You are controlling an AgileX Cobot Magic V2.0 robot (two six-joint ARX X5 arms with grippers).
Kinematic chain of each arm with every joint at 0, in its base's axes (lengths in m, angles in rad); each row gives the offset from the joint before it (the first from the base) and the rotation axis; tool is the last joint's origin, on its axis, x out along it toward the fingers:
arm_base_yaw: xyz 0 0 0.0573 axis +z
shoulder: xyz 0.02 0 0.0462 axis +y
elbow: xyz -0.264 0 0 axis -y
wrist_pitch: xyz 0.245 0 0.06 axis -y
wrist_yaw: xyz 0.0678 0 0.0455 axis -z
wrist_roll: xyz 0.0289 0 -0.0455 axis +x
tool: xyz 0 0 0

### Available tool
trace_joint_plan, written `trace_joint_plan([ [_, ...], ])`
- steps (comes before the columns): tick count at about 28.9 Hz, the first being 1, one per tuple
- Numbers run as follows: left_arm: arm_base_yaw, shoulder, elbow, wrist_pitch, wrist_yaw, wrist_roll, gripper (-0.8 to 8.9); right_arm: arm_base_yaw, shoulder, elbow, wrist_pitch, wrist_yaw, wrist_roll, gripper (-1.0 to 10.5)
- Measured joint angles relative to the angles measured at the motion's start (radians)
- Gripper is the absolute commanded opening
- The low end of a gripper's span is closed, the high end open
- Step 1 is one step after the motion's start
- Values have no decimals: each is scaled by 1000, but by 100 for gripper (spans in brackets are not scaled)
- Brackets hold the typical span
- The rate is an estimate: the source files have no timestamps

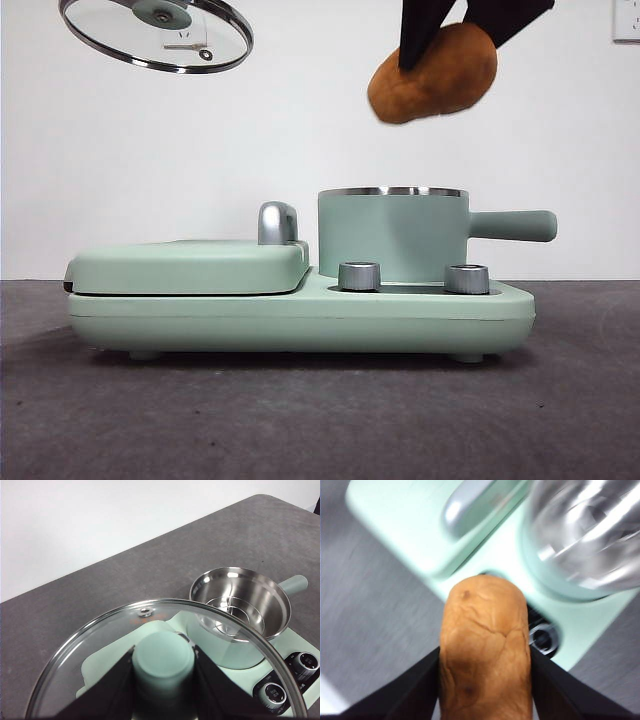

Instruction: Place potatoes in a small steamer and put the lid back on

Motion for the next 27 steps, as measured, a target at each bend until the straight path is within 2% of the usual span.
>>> trace_joint_plan([
  [5, 0, 0, 0, 0, 0, 0, 15, -96, 89, 130, 2, 0, -23, 236],
  [11, 0, 0, 0, 0, 0, 0, 15, -154, 220, 251, 32, -2, -61, 236],
  [17, 0, 0, 0, 2, 0, 0, 15, -172, 365, 319, 79, -4, -95, 236],
  [27, 0, 0, 0, 3, 0, 0, 15, -172, 545, 323, 205, -1, -145, 236],
])
